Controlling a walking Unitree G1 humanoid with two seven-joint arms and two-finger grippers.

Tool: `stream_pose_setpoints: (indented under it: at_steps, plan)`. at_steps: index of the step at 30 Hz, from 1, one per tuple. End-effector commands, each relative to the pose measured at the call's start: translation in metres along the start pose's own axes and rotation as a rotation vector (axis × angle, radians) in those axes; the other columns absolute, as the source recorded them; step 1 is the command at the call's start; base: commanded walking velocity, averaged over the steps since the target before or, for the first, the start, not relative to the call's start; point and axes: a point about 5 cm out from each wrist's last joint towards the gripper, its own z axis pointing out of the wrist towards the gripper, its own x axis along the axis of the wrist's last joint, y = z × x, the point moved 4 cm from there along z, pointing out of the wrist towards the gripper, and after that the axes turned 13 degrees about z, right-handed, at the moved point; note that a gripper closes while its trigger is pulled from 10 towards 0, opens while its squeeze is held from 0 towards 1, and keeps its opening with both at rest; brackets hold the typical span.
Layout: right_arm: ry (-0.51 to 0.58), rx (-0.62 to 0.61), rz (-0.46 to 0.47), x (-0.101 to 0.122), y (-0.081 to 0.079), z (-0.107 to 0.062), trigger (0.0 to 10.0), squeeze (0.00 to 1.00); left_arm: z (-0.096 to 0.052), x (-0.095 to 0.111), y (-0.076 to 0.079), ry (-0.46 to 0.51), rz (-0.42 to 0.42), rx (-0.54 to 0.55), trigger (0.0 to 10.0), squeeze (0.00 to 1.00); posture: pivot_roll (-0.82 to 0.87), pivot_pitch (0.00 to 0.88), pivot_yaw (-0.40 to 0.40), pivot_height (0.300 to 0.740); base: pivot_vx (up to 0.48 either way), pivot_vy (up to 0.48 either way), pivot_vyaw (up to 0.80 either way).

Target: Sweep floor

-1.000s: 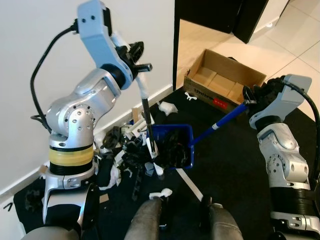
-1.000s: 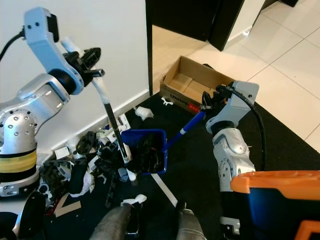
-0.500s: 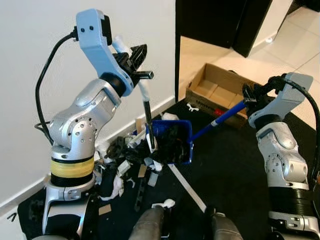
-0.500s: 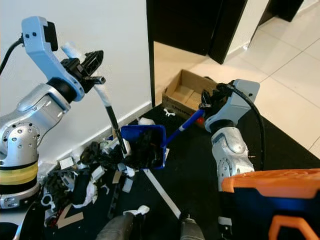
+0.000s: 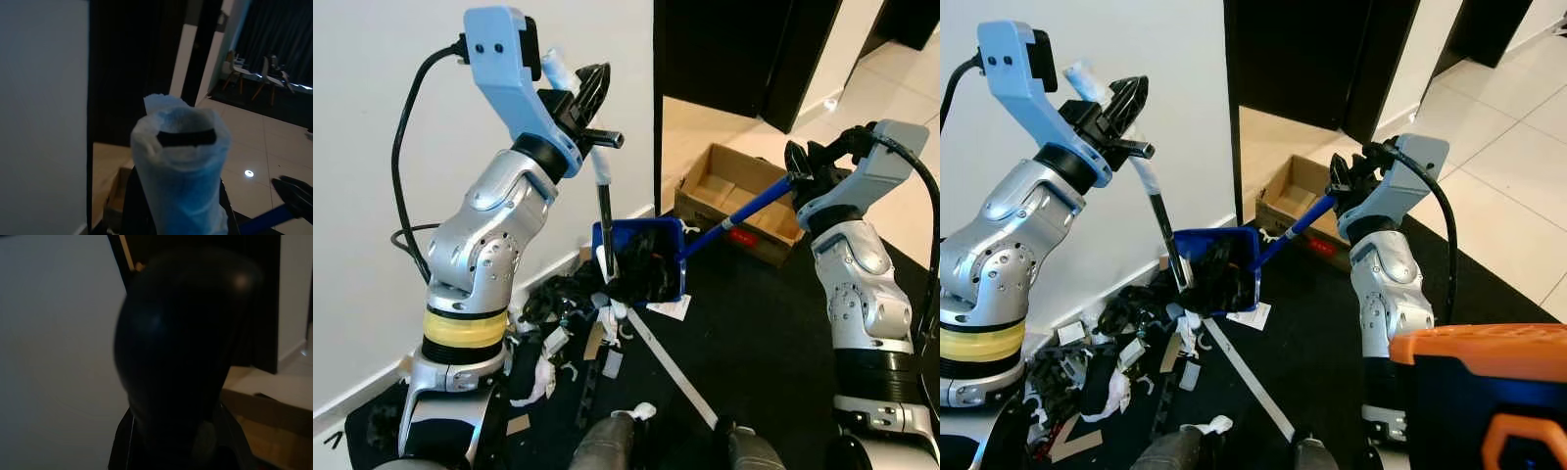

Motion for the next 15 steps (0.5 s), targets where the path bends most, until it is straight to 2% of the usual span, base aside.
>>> stream_pose_setpoints:
  at_steps: [1, 15]
  plan:
    - [0.112, 0.09, 0.089, 0.023, -0.0187, 0.0042, 10.0, 0.0, 0.0018, 0.0064, 0.0032, 0.039, 0.03, -0.013, 10.0, 0.0, 0.11, 0.037, 0.064, 0.74, 0.0, 0.0, 0.0]
    - [0.113, 0.084, 0.095, 0.0217, -0.016, 0.0044, 10.0, 0.0, 0.0053, 0.0048, 0.0052, 0.065, 0.025, -0.016, 10.0, 0.0, 0.11, 0.041, 0.058, 0.74, 0.0, 0.0, 0.0]
